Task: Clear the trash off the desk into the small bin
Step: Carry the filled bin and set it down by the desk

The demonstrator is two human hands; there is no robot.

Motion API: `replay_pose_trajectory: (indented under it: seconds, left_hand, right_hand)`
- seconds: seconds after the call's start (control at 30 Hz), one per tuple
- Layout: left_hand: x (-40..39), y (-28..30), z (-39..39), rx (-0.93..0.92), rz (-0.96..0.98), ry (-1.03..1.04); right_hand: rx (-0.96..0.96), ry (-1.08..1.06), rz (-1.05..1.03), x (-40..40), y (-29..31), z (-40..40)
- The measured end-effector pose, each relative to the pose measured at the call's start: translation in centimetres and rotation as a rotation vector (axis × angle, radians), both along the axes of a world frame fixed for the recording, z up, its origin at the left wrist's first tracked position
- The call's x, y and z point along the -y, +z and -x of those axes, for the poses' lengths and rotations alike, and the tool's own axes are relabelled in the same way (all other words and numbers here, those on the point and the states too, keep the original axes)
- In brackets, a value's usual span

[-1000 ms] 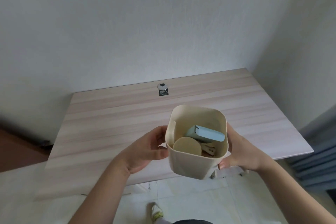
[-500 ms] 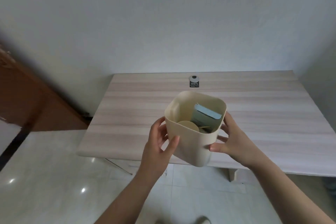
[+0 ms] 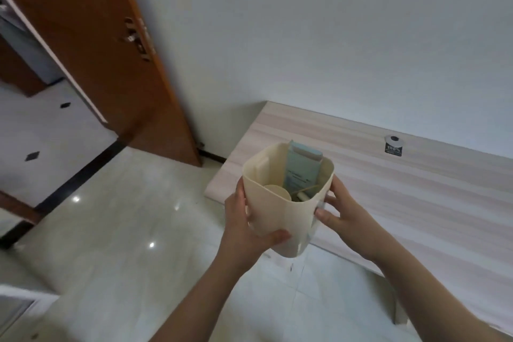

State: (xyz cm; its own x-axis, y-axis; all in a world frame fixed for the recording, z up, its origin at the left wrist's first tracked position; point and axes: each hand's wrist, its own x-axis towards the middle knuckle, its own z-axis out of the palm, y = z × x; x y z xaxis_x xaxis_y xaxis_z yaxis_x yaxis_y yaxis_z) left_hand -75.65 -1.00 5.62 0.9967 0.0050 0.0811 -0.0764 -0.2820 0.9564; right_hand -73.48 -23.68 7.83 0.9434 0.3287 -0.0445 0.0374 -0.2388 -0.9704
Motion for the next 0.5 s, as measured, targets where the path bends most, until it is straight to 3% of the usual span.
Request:
replay_pose_trajectory:
  seconds: [0.23,0.5]
  left_hand:
    - [-14.0,-0.3,0.6,-0.02,0.04,0.158]
    - [-24.4,0.0,2.3,-0.023,0.156,0.304]
  right_hand:
    - [0.051,0.066,-0.004,-13.4,0.1,-1.8]
    - [0.032,0.134,-0.081,-24.4,-0.3,-2.5]
